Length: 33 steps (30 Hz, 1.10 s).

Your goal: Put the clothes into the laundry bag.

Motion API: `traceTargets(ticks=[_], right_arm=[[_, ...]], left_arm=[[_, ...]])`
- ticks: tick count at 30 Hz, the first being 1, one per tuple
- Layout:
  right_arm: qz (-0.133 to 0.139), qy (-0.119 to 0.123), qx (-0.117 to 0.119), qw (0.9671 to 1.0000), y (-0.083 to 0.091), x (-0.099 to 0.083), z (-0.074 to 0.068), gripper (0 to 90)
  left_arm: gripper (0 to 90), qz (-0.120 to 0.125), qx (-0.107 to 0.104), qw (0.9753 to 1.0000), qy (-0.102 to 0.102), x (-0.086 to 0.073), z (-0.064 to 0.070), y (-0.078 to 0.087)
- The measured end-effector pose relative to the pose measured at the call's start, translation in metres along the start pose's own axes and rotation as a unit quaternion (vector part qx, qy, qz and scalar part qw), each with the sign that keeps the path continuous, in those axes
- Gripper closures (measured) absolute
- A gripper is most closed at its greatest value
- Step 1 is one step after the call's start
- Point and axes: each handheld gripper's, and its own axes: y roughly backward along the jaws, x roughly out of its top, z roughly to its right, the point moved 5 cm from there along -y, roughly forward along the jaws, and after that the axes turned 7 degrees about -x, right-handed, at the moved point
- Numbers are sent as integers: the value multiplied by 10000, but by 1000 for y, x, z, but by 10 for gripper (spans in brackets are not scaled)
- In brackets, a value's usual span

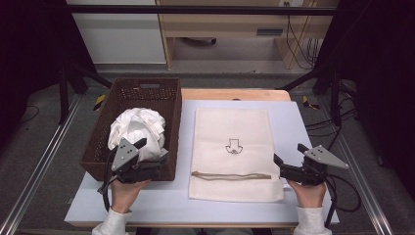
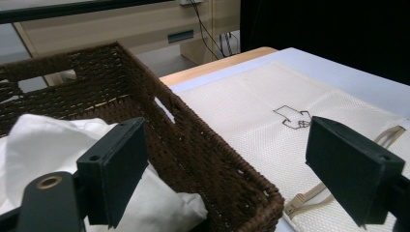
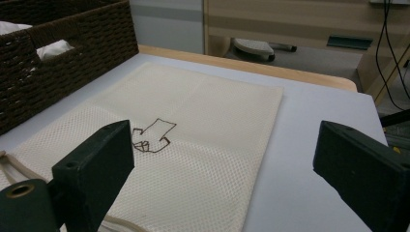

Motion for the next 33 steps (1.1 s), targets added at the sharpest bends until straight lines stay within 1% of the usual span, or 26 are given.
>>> traceTargets(ticks=[1,2,4,8,12,15,16,21,24,26,27,28,29,30,31,32,33], right_arm=[[-19,-3,8,10000,0,0,-1,84],[-19,-3,8,10000,0,0,-1,84],[-15,17,29,10000,0,-1,-2,90],[-58,-14,69,10000,-1,-1,-5,104],[-99,50,174,9998,-3,-1,-11,126],[-136,39,200,9997,-4,-1,-13,130],[-155,71,223,9996,-5,-2,-15,136],[-186,111,245,9995,-7,-3,-20,145],[-241,152,307,9991,-10,-4,-25,154],[-274,192,374,9987,-12,-5,-32,165],[-274,192,374,9987,-12,-5,-32,165],[-302,214,429,9984,-13,-6,-36,171],[-317,242,447,9982,-14,-6,-38,175],[-317,242,447,9982,-14,-6,-38,175],[-322,254,477,9980,-15,-7,-40,180],[-341,274,523,9977,-16,-7,-43,191],[-372,287,551,9974,-17,-8,-46,196]], left_arm=[[156,-17,-41,10000,-34,0,5,-2],[160,-17,-41,10000,-34,0,5,-2],[168,-36,-106,9999,-95,1,11,-5],[203,-90,-300,9993,-206,1,24,-10],[258,-189,-463,9982,-333,1,40,-18],[276,-248,-539,9973,-437,-1,50,-24],[290,-276,-544,9970,-469,-2,53,-26],[330,-313,-684,9958,-523,-3,65,-32],[366,-425,-766,9945,-576,-8,73,-39],[396,-550,-836,9933,-577,-14,77,-46],[396,-618,-869,9926,-580,-17,80,-50],[413,-680,-885,9921,-578,-20,82,-54],[420,-812,-885,9909,-608,-26,86,-60],[422,-812,-885,9909,-608,-26,86,-60],[422,-906,-911,9897,-633,-31,89,-65],[429,-954,-941,9891,-615,-33,91,-68],[435,-1040,-973,9879,-620,-38,94,-73]])
